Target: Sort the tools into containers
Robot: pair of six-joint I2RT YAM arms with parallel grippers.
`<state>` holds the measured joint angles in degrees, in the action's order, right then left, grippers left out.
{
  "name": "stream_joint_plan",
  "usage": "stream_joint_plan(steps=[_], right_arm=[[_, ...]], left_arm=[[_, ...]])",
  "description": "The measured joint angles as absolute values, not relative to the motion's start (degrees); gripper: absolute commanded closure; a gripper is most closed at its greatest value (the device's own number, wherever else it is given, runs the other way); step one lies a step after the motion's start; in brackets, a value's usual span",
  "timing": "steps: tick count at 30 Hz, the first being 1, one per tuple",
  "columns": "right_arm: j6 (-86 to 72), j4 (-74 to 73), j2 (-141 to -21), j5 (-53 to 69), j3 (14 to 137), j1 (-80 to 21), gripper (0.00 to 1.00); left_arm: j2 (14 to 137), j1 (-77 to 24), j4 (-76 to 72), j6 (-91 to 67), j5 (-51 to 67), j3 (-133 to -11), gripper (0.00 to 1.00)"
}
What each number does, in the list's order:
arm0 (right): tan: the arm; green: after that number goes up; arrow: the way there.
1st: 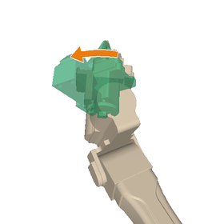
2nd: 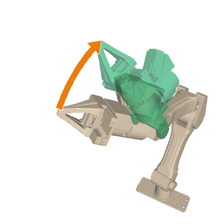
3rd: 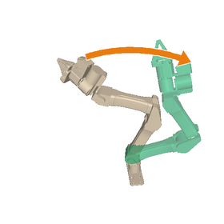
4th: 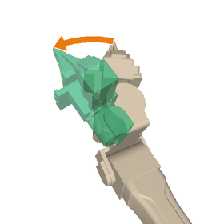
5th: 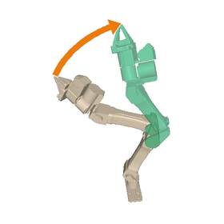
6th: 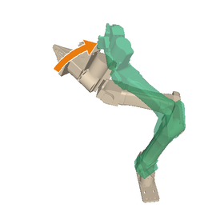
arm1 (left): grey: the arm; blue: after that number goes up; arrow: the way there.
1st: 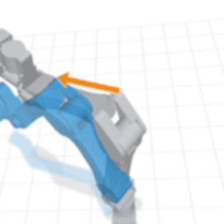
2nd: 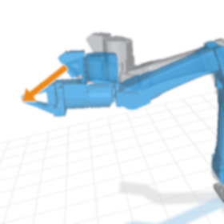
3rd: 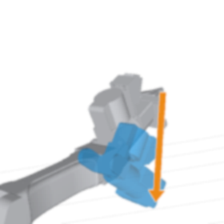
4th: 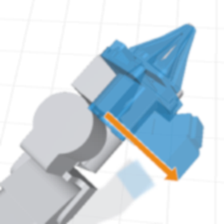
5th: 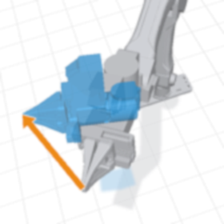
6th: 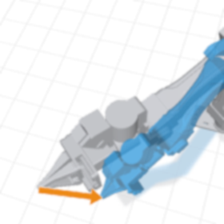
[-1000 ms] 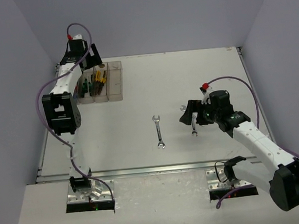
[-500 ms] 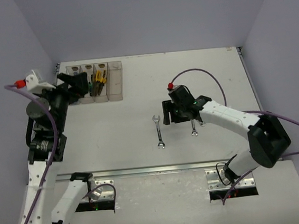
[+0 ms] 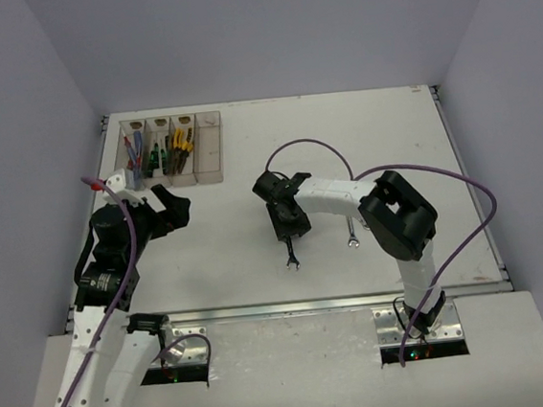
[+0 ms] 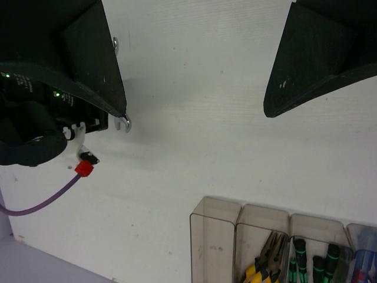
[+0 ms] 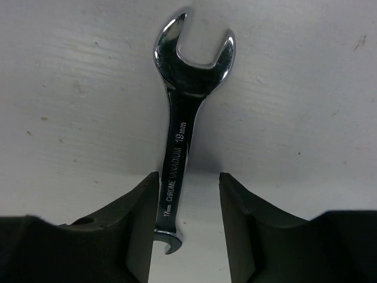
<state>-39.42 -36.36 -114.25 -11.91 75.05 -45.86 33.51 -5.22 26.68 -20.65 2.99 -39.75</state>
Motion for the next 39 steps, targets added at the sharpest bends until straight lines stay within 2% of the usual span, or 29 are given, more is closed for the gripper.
stream_joint_plan(steps=[4, 14, 16, 18, 27, 31, 39], right_arm=[[-39.96, -37.34, -115.39, -10.85, 75.53, -45.91, 0.67], [-40.66, -37.05, -116.01, -8.76, 75.73, -45.77, 0.78], [-40.39, -37.17, -116.22, -8.06, 76.03, -45.57, 0.91], [-40.1, -37.56, -116.51, -7.38, 76.45, -45.34, 1.0], [-38.98, -37.8, -116.48, -5.05, 76.7, -44.42, 1.0], [-39.01, -35.14, -112.31, -5.79, 71.79, -44.42, 1.0], [-39.29, -30.14, -98.48, -4.9, 64.13, -44.42, 1.0]], left_arm=[[31.97, -5.27, 25.94, -20.16, 4.12, -39.75, 0.0], [30.66, -5.95, 25.52, -19.91, 5.14, -39.75, 0.0], [30.45, -5.98, 25.52, -19.81, 5.37, -39.75, 0.0], [30.28, -6.04, 25.5, -19.77, 5.63, -39.75, 0.0], [30.45, -6.35, 24.9, -19.84, 8.41, -39.75, 0.0], [31.55, -6.35, 23.14, -23.5, 12.16, -38.68, 0.0], [30.02, -6.55, 0.33, -44.35, 21.55, -17.59, 0.0]])
